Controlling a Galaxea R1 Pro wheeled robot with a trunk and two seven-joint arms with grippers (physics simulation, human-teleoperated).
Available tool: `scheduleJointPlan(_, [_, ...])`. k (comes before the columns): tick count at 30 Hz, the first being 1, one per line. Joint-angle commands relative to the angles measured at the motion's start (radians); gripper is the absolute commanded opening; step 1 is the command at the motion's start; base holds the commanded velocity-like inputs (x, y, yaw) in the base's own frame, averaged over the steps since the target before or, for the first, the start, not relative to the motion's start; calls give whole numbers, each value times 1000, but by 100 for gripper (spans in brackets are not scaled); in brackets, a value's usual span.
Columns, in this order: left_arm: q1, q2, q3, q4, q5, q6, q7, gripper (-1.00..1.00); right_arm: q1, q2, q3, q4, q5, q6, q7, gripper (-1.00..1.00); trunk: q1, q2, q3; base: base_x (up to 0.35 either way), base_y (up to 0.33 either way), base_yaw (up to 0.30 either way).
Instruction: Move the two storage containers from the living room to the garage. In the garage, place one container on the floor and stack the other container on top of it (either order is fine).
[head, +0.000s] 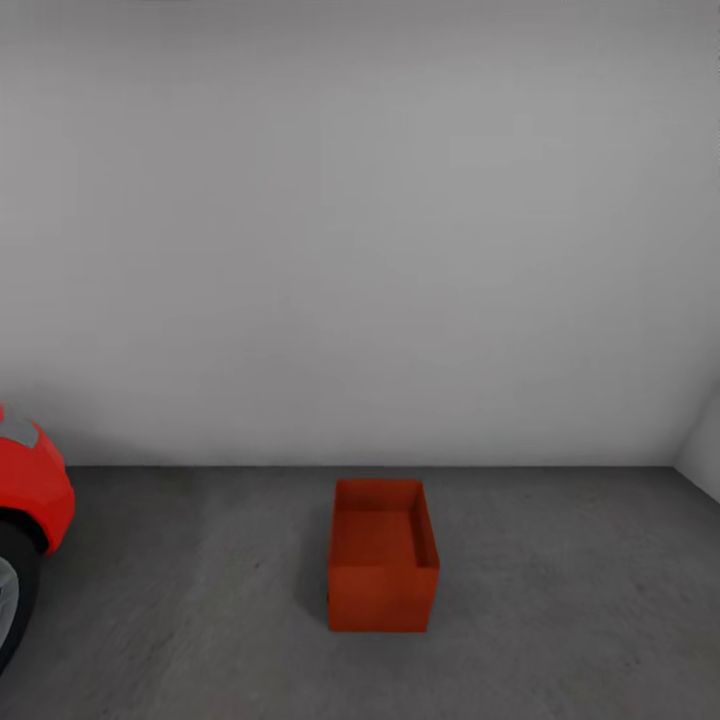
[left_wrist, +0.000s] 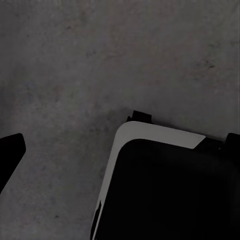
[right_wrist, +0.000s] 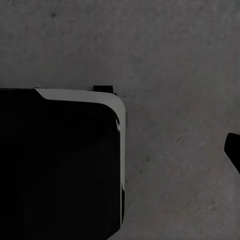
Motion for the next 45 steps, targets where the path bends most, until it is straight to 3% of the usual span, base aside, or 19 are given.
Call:
scheduleJointPlan(1, [-1,0,-6,1,7,-3,2,100,-2,0,9,3,-8,-5,-1,100,0,-1,0,0,0,0])
scheduleJointPlan(45, [-1,0,-6,1,7,-3,2,100,-1,0,7,3,-12,-1,-2,100,0,-1,71,0,0,0])
